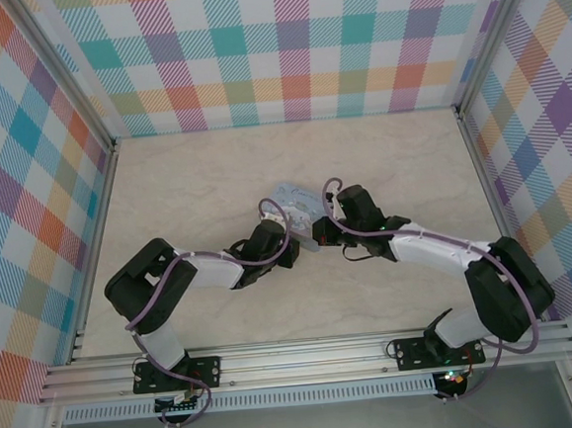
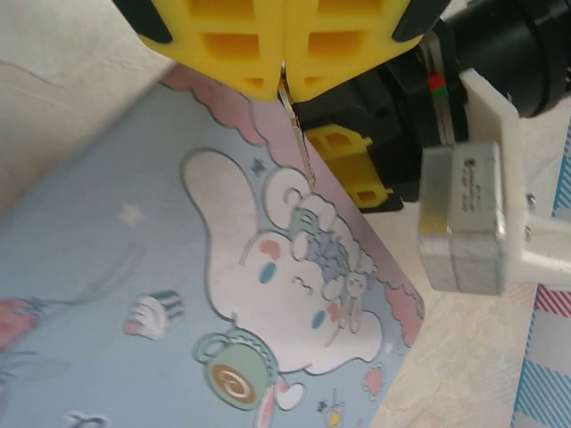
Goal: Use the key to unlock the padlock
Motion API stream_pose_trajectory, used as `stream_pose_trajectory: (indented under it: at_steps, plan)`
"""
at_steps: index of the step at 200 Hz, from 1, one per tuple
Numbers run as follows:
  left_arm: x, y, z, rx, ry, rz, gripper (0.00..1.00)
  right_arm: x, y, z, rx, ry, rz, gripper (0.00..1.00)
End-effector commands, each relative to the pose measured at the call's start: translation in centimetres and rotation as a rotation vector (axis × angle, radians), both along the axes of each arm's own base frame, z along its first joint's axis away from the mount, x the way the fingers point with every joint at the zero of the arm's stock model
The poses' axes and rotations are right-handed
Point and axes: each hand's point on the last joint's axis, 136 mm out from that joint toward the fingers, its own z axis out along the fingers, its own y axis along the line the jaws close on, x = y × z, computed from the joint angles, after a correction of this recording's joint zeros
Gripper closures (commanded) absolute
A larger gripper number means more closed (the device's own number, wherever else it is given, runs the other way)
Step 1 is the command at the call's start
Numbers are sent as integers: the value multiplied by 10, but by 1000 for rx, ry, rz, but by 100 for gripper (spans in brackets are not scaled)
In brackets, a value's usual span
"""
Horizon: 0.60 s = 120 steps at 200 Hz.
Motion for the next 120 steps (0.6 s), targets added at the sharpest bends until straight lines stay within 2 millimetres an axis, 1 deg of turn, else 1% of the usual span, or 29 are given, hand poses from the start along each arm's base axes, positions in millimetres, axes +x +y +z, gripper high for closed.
stream_pose_trajectory:
  at_steps: [1, 27, 49, 93, 120]
  plan:
    - [1, -17, 28, -68, -1, -12, 69, -9, -15, -2, -34, -26, 16, 100]
    - [-1, -21, 33, -81, 40, -8, 70, -22, -30, -7, -62, -63, 23, 100]
    - [-2, -25, 38, -101, 76, -4, 70, -31, -35, -13, -67, -89, 46, 100]
    - [-5, -32, 45, -147, 130, 6, 71, -40, -36, -24, -72, -119, 81, 100]
    - [-4, -31, 42, -147, 138, 22, 71, -40, -34, -27, -75, -129, 89, 100]
